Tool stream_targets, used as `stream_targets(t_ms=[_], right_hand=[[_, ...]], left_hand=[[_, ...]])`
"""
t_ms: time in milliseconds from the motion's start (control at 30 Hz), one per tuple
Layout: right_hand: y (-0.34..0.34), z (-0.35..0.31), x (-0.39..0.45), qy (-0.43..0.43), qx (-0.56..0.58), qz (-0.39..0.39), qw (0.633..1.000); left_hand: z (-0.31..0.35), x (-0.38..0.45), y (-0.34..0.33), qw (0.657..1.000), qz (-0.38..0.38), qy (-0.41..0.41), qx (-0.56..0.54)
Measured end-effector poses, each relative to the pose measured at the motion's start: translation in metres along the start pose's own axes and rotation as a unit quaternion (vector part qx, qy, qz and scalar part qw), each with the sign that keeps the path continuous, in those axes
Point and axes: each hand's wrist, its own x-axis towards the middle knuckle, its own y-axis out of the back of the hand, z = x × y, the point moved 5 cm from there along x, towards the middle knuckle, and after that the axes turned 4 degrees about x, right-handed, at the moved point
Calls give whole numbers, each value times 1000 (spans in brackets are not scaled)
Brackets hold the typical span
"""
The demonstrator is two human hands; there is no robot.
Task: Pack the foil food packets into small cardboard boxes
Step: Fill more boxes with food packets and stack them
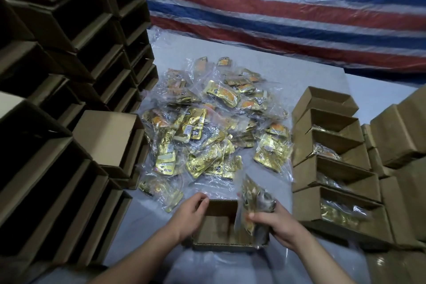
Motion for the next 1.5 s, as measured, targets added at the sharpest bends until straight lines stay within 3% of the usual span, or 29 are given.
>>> stream_targets(t_ms=[100, 233, 400, 600, 767, 967, 1067, 1167, 1367, 1500], right_hand=[[-2, 5, -2, -5, -83, -1, 997], [-17, 1, -3, 34, -224, -59, 972], [-38, 12, 5, 7, -304, -138, 943], [-48, 34, 23, -11, -412, -174, 894], [-52, 51, 46, -38, -539, -175, 823], [-52, 85, 71, -73, -701, -162, 690], [-52, 96, 74, -85, -734, -145, 658], [-53, 96, 74, -80, -726, -138, 669], [-43, 74, 55, -77, -540, -128, 828], [-35, 65, 47, -69, -506, -101, 854]], left_hand=[[-1, 0, -4, 1000, -11, 3, 1], [-1, 1, -5, 1000, -13, 2, -21], [1, 1, -9, 997, -30, 9, -69], [-1, 1, -10, 996, -23, 15, -79], [-3, 5, -10, 998, -17, 11, -54], [-10, 7, -14, 1000, -15, -2, -25], [-12, 5, -19, 1000, -19, -9, -12], [-12, 3, -18, 1000, -12, -18, -3], [-10, 3, -17, 999, -19, -26, 6], [-9, 3, -17, 999, -12, -35, 4]])
